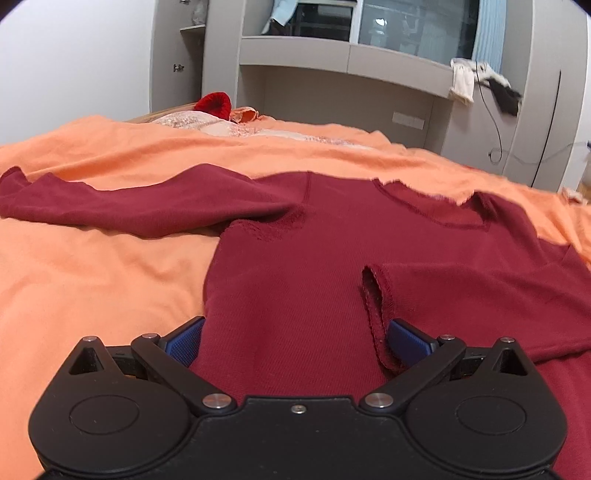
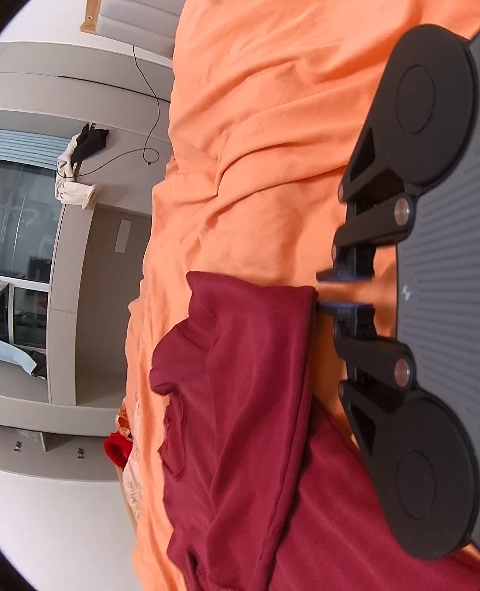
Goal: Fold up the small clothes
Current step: 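Open the right tool to release the sleeve and withdraw, then grasp the other sleeve cuff with the left tool and lift it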
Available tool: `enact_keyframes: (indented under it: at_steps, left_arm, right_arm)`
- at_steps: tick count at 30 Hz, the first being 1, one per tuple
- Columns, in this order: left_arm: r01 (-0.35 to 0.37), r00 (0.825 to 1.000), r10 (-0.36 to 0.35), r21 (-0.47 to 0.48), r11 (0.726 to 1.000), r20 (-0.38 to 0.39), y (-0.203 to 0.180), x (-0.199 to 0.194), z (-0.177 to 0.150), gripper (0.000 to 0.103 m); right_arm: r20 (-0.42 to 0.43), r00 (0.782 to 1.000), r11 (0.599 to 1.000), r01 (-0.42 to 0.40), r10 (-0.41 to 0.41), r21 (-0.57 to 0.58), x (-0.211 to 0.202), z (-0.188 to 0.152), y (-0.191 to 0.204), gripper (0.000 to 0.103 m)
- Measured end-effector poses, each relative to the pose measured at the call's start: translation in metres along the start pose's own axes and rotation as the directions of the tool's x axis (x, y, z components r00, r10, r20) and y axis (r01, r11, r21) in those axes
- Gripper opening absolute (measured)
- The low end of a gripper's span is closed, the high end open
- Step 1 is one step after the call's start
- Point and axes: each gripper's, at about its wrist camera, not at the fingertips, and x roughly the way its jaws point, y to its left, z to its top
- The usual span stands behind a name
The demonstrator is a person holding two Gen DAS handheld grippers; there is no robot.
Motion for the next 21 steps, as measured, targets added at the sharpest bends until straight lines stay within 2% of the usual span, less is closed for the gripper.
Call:
enact_keyframes:
  at_steps: [1,5,7,9,12,17,19,21]
  left_arm:
    - [0.004,1.0,-0.004,-0.013,1.0,0.012,0.002,-0.004,0.001,0.102]
    - [0.017,0.997,-0.01,-0.091,0.996,0.073,0.02,-0.026,0.009,0.102]
    - [0.009,0.996,0.005,-0.15,0.989,0.093,0.035,-0.036,0.014,0.102]
    - [-0.02,0.994,0.043,-0.223,0.975,0.096,0.053,-0.042,0.018,0.102]
    - [-0.073,0.99,0.105,-0.298,0.952,0.093,0.076,-0.047,0.024,0.102]
    - [-0.115,0.985,0.158,-0.405,0.907,0.074,0.124,-0.052,0.035,0.102]
    - [-0.143,0.983,0.179,-0.408,0.902,0.051,0.144,-0.049,0.043,0.102]
    - [-0.194,0.975,0.22,-0.352,0.916,0.036,0.159,-0.05,0.049,0.102]
  right_arm:
    - [0.004,1.0,1.0,-0.005,0.005,-0.003,-0.004,0.001,0.0,0.04]
    - [0.029,0.999,1.0,-0.022,0.022,-0.005,-0.022,0.005,0.006,0.065]
    - [0.055,0.998,0.999,-0.033,0.033,-0.002,-0.033,0.007,0.011,0.087]
    - [0.084,0.995,0.999,-0.05,0.05,0.004,-0.044,0.008,0.017,0.096]
    - [0.114,0.991,0.997,-0.074,0.074,-0.004,-0.056,0.01,0.031,0.103]
    - [0.158,0.976,0.989,-0.147,0.149,-0.023,-0.069,0.011,0.065,0.103]
    - [0.174,0.966,0.982,-0.187,0.189,-0.025,-0.072,0.011,0.077,0.103]
    - [0.183,0.956,0.973,-0.228,0.23,-0.034,-0.074,0.01,0.088,0.103]
